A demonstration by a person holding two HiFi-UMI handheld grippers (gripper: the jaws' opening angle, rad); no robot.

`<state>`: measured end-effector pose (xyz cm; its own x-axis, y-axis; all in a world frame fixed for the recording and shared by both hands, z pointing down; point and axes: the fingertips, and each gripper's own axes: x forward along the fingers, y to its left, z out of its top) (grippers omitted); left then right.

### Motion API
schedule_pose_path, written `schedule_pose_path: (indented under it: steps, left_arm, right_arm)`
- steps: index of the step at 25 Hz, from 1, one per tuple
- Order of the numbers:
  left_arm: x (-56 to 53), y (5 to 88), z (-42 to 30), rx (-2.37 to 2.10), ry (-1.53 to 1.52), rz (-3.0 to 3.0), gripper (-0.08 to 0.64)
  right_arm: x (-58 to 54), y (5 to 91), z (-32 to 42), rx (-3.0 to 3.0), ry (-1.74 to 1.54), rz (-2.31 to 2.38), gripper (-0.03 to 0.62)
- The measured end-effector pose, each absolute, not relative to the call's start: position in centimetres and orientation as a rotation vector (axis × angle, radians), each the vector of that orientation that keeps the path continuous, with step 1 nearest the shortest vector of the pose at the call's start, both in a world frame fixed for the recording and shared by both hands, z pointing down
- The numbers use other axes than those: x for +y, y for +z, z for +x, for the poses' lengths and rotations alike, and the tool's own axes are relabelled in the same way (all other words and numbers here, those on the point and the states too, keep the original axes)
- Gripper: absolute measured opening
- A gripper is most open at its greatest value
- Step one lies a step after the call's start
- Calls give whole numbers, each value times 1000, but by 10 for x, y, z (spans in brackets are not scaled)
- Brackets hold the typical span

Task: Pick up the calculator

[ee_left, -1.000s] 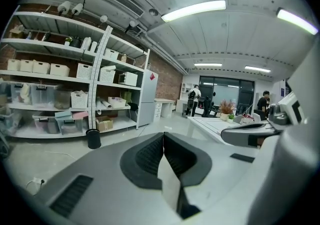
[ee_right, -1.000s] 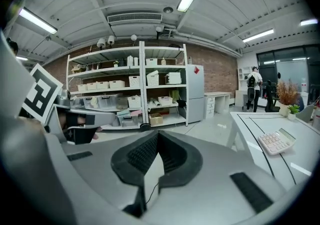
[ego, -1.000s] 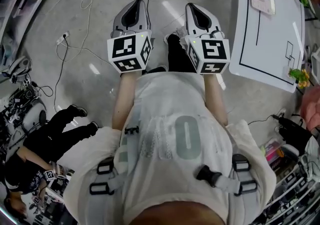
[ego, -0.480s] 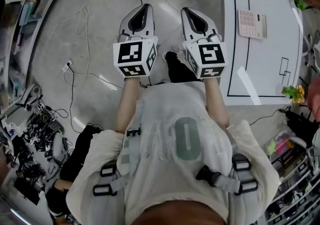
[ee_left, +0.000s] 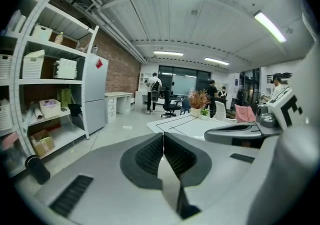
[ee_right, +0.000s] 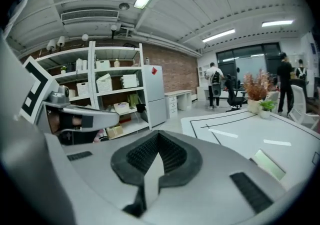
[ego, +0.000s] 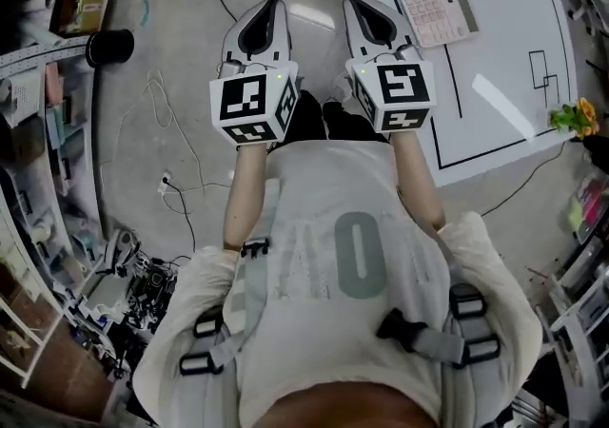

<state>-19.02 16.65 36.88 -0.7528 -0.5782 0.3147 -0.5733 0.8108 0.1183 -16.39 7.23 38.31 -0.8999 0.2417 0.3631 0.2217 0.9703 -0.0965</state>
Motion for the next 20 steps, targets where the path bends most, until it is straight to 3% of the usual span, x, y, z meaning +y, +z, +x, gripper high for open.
schedule_pose_path:
  steps: [9, 20]
  left_arm:
    - [-6, 353, -174, -2456, 105, 1473, 21]
    - [-139, 348, -125, -2067, 190, 2036, 21]
  right_arm:
    - [-82, 366, -111, -2823, 213, 317, 5]
    - [-173, 362, -25, -2687, 290, 996, 4]
